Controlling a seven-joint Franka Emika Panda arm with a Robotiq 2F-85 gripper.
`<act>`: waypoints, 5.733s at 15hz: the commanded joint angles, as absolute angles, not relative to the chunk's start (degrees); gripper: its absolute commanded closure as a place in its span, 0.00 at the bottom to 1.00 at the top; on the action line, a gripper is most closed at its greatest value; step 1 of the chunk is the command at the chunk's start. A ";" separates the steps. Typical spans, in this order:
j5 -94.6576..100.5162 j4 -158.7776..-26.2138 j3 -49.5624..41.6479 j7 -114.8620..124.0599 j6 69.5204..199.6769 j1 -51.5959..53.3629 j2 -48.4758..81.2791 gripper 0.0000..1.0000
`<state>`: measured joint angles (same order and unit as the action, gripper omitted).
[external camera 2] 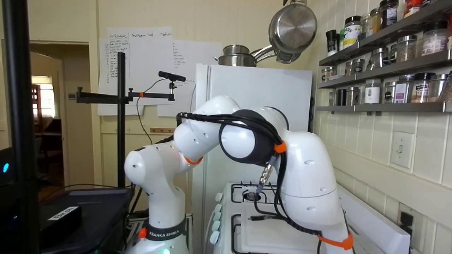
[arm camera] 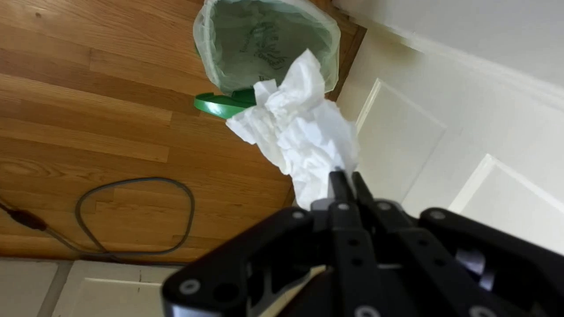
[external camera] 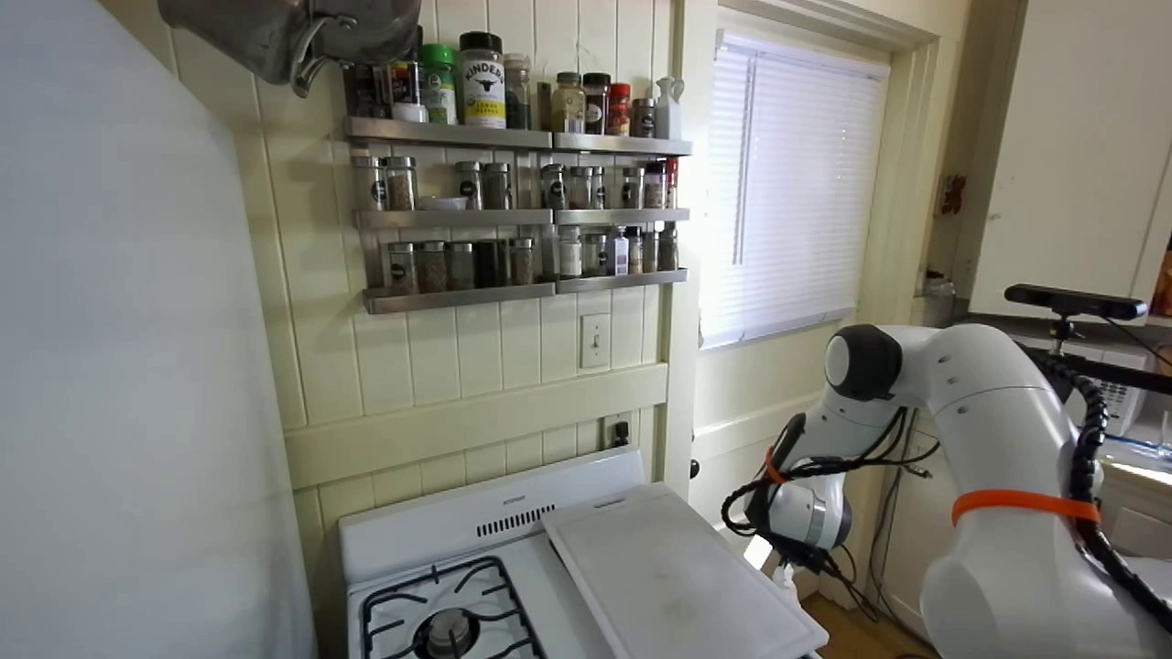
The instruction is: Pick up the napkin and throw it on the floor
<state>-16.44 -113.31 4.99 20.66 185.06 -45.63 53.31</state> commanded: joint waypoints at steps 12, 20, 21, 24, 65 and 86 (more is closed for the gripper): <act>-18.01 -102.98 10.07 18.97 185.12 -49.23 61.63 0.99; -17.99 -100.80 10.71 18.83 185.69 -49.66 63.21 0.42; -18.00 -100.65 10.75 18.83 185.68 -49.68 63.28 0.36; -17.97 -100.25 10.84 18.78 185.54 -49.67 63.51 0.12; -23.09 -110.54 -10.90 20.36 168.97 -30.05 48.80 0.00; -14.35 -127.90 -13.13 0.30 153.05 -26.39 22.29 0.00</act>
